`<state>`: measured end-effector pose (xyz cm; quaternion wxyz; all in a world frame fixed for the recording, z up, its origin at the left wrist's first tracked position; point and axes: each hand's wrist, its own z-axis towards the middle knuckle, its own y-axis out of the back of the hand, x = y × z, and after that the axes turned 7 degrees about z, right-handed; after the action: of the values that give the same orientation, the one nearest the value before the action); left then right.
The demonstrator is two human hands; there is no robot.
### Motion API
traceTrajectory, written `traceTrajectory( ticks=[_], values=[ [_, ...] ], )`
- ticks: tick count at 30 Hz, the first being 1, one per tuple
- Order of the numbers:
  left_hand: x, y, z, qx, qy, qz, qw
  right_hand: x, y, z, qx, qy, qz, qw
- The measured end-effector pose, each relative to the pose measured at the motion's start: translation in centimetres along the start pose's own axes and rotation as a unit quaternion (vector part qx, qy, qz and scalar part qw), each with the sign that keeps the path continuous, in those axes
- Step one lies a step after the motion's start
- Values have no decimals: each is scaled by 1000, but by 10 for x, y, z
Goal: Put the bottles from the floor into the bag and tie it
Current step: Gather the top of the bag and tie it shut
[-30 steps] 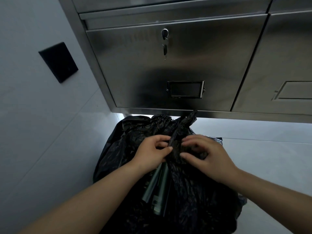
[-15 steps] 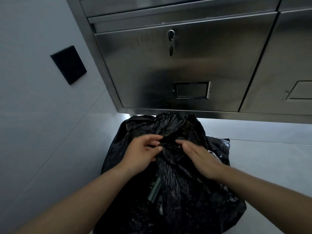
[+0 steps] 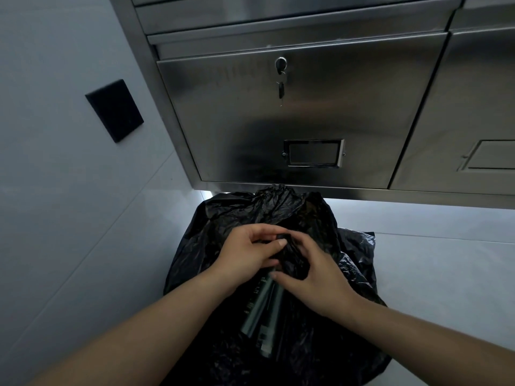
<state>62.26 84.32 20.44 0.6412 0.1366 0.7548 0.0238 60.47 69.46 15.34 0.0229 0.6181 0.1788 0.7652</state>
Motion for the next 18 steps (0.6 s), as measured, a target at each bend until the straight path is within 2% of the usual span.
traceTrajectory(
  ticks=[3, 18],
  values=[
    [2, 6, 1, 1, -5, 9, 1000, -2, 9, 0, -19, 23, 2, 1000],
    [24, 20, -2, 38, 56, 48, 997, -8, 13, 8, 57, 76, -90, 991]
  ],
)
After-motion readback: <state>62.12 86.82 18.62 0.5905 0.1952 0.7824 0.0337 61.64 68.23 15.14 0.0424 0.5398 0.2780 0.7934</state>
